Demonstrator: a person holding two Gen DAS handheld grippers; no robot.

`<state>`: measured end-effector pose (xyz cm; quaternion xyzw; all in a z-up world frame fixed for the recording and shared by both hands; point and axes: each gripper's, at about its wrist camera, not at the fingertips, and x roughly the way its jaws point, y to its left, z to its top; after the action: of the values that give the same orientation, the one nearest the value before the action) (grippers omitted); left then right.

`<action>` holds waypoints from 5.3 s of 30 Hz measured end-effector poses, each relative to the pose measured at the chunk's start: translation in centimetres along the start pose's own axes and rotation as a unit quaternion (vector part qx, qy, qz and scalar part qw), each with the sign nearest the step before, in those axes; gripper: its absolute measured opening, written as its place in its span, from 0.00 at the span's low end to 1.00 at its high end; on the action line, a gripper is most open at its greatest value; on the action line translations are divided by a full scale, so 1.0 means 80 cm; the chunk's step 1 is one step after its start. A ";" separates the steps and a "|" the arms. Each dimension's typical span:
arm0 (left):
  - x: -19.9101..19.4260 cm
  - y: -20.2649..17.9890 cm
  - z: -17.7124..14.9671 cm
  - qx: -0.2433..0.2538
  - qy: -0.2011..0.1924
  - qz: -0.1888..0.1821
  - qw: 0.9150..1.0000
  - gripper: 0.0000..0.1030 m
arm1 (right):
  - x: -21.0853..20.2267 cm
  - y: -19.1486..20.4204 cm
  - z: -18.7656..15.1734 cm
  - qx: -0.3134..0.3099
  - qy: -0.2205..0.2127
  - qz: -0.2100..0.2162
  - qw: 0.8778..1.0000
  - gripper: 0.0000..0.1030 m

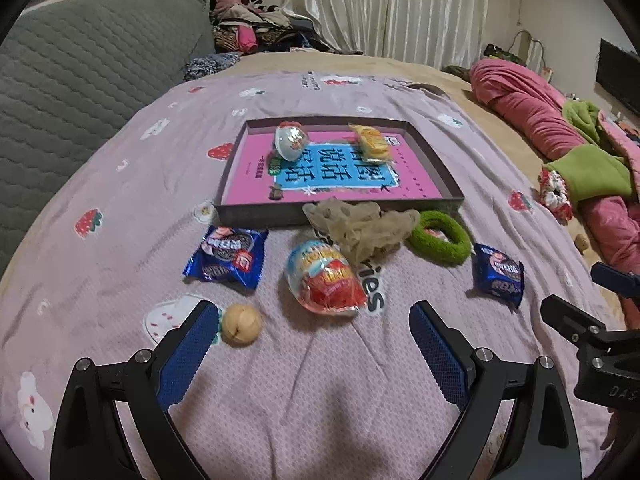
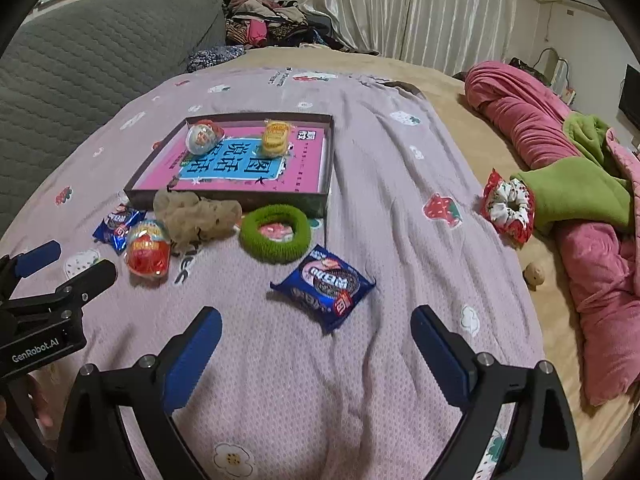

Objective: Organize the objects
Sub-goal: 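Withdraw both grippers from the tray and move toward the remaining snacks, then grasp the second chocolate egg with the left gripper while the right gripper grasps the blue Oreo pack, then lift the egg with the left gripper while the right gripper lifts the Oreo pack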

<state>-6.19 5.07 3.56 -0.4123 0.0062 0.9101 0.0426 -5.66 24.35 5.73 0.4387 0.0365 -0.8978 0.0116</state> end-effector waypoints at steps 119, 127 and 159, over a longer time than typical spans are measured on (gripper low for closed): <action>0.092 -0.020 0.009 -0.031 0.032 -0.047 0.998 0.53 | 0.069 0.003 -0.007 0.022 0.004 0.053 0.998 0.53; 0.069 -0.013 0.010 -0.028 0.022 -0.045 0.998 0.53 | 0.049 0.016 -0.003 0.014 -0.008 0.055 0.998 0.53; -0.019 0.054 0.026 -0.028 -0.027 -0.037 0.999 0.53 | -0.021 0.076 0.034 -0.014 -0.060 0.069 0.996 0.53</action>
<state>-7.13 0.74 5.95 -0.3881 -0.0360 0.9186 0.0650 -6.47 18.06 8.40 0.3850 0.0176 -0.9191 0.0819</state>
